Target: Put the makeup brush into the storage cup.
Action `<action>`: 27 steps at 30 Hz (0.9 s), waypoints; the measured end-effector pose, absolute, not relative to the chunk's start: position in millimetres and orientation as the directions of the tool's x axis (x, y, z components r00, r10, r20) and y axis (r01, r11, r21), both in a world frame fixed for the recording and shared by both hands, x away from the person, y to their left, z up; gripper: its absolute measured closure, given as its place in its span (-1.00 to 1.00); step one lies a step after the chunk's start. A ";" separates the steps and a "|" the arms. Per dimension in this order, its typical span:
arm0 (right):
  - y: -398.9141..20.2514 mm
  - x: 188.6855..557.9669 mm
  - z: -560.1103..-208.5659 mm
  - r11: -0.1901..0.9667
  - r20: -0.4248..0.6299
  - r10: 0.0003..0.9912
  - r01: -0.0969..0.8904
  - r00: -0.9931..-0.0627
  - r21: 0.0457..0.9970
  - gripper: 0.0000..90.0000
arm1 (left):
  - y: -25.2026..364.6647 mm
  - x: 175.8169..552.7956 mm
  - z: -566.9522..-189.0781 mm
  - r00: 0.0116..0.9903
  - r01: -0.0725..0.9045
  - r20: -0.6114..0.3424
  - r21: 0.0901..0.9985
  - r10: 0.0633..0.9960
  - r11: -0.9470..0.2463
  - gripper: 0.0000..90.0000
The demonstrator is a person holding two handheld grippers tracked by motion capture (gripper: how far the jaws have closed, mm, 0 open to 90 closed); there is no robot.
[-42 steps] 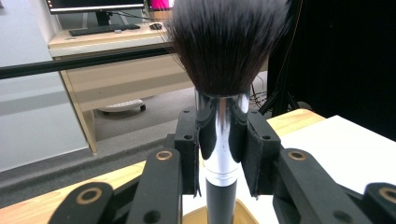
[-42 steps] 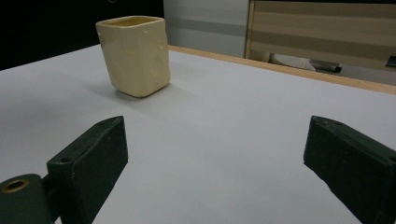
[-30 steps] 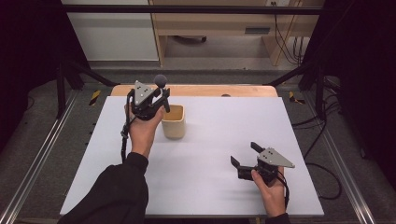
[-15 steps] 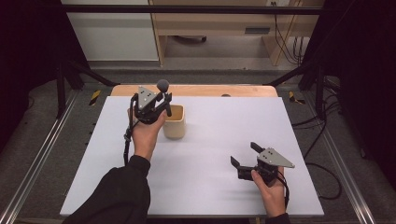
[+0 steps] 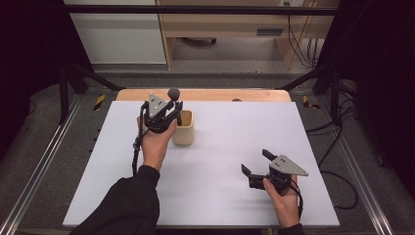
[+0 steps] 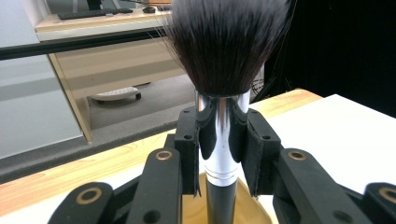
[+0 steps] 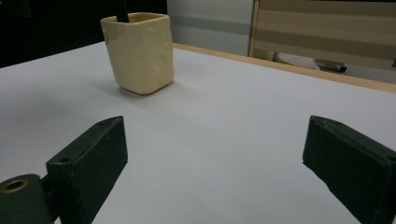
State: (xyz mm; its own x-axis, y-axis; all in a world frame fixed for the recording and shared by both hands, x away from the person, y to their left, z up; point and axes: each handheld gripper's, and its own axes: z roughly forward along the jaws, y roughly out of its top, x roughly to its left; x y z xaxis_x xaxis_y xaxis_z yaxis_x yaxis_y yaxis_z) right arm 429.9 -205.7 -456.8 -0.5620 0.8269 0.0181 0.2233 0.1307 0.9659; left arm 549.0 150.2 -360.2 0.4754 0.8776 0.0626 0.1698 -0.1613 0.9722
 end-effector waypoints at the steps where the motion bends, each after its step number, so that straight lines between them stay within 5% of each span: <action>1: -205.6 430.2 -457.0 0.132 0.015 0.826 0.220 -0.563 0.967 -0.85 | 150.2 549.2 -362.1 0.474 0.173 0.065 0.971 0.878 -0.166 0.56; 27: -204.6 430.8 -458.4 0.144 0.010 0.824 0.227 -0.566 0.963 -0.85 | 151.9 549.0 -376.1 0.466 0.191 0.063 0.967 0.882 -0.170 0.56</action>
